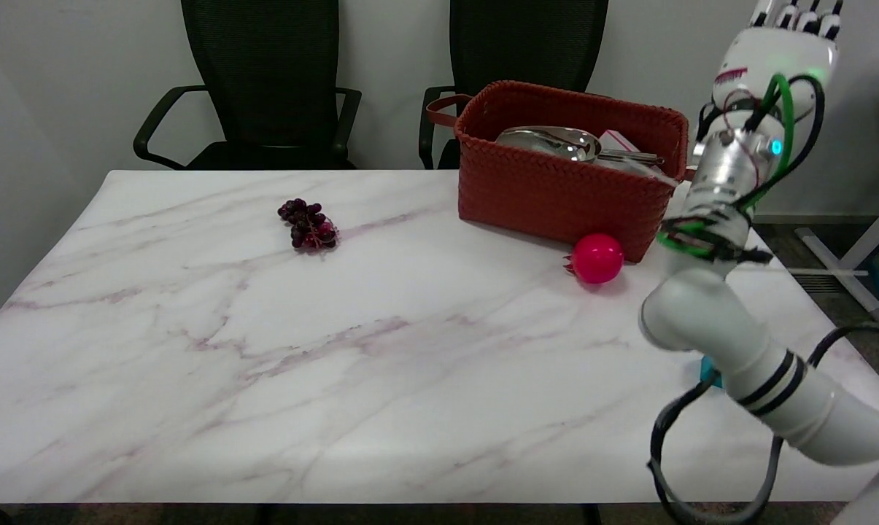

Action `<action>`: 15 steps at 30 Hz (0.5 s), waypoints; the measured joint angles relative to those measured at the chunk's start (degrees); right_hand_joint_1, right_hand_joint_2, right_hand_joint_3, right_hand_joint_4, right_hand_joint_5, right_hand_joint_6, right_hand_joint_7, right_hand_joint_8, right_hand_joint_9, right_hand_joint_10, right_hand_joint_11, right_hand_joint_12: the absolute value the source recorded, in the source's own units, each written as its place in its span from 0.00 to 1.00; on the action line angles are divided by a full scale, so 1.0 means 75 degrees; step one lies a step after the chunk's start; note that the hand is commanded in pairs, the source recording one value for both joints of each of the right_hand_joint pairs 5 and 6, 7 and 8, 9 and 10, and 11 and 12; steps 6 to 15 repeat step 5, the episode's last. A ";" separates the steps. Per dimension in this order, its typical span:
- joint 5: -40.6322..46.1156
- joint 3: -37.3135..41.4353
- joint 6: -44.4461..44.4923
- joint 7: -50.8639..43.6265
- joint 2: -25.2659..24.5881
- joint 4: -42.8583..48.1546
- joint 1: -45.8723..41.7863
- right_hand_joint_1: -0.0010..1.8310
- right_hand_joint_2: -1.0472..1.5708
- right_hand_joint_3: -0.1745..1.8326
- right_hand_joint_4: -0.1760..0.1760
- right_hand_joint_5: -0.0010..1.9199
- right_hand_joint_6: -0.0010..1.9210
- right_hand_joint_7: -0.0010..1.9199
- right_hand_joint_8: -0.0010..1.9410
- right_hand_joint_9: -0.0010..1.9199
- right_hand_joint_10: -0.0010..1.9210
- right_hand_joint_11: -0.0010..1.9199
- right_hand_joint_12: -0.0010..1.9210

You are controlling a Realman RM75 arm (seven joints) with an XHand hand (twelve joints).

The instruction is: Place the stainless steel scoop into the brown storage basket.

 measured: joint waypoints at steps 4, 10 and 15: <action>-0.0679 -0.0357 0.0719 0.0019 -0.0283 0.0208 -0.0466 0.72 0.56 0.81 0.50 0.01 0.01 0.15 0.15 0.15 0.15 0.15 0.15; -0.0839 -0.0459 0.0890 0.0022 -0.0354 0.0250 -0.0569 0.72 0.56 0.81 0.50 0.01 0.01 0.15 0.15 0.16 0.15 0.14 0.14; -0.0839 -0.0459 0.0890 0.0022 -0.0354 0.0250 -0.0569 0.72 0.56 0.81 0.50 0.01 0.01 0.15 0.15 0.16 0.15 0.14 0.14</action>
